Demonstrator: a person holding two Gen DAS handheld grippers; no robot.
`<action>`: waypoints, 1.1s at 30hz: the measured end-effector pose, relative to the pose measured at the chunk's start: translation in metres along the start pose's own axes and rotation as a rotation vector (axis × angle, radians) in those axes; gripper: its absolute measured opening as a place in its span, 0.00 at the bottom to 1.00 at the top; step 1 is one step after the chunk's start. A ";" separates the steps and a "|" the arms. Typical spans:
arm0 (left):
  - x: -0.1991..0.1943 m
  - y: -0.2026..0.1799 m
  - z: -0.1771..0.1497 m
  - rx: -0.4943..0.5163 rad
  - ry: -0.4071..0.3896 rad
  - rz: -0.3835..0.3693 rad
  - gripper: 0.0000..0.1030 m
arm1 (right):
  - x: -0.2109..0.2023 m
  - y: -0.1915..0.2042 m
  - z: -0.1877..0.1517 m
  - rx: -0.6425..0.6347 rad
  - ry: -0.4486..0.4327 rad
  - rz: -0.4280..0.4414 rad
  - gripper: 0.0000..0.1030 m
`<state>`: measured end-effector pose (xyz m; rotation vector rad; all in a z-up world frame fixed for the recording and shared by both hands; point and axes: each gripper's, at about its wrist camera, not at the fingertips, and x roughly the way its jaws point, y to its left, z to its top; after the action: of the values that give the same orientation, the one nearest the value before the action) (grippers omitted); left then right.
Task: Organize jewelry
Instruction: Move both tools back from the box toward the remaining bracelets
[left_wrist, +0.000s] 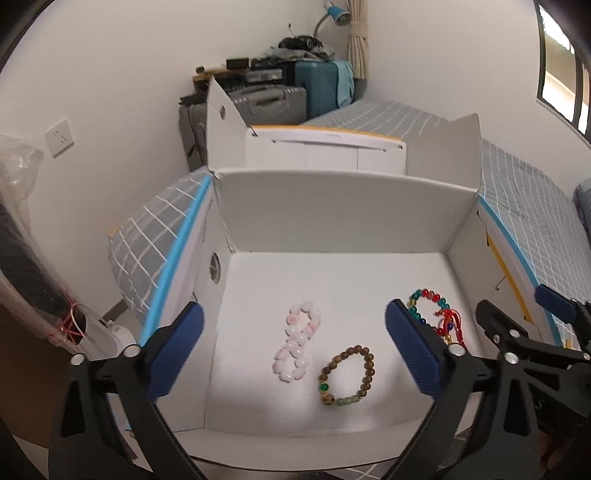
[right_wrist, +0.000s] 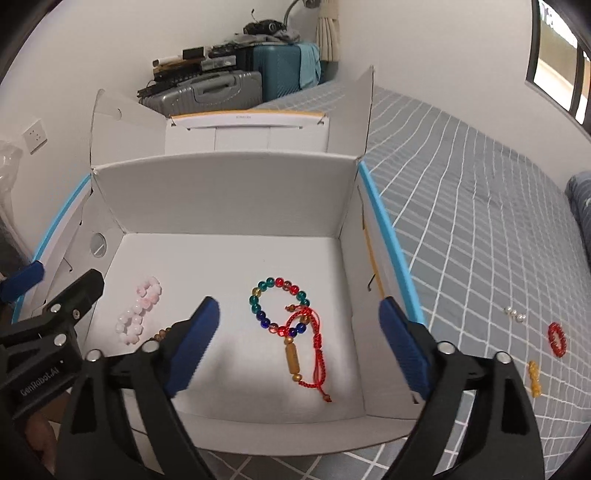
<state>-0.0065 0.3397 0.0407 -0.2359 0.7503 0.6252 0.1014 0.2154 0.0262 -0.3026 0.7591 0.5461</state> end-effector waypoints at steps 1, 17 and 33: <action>-0.003 -0.001 0.000 0.004 -0.013 0.005 0.95 | -0.004 -0.002 -0.001 -0.002 -0.016 -0.006 0.89; -0.053 -0.067 -0.004 0.118 -0.099 -0.109 0.95 | -0.055 -0.097 -0.020 0.100 -0.108 -0.116 0.93; -0.088 -0.229 -0.080 0.349 -0.044 -0.391 0.95 | -0.067 -0.310 -0.098 0.354 -0.069 -0.269 0.93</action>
<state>0.0379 0.0854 0.0407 -0.0425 0.7329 0.1237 0.1818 -0.1062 0.0267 -0.0545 0.7194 0.1621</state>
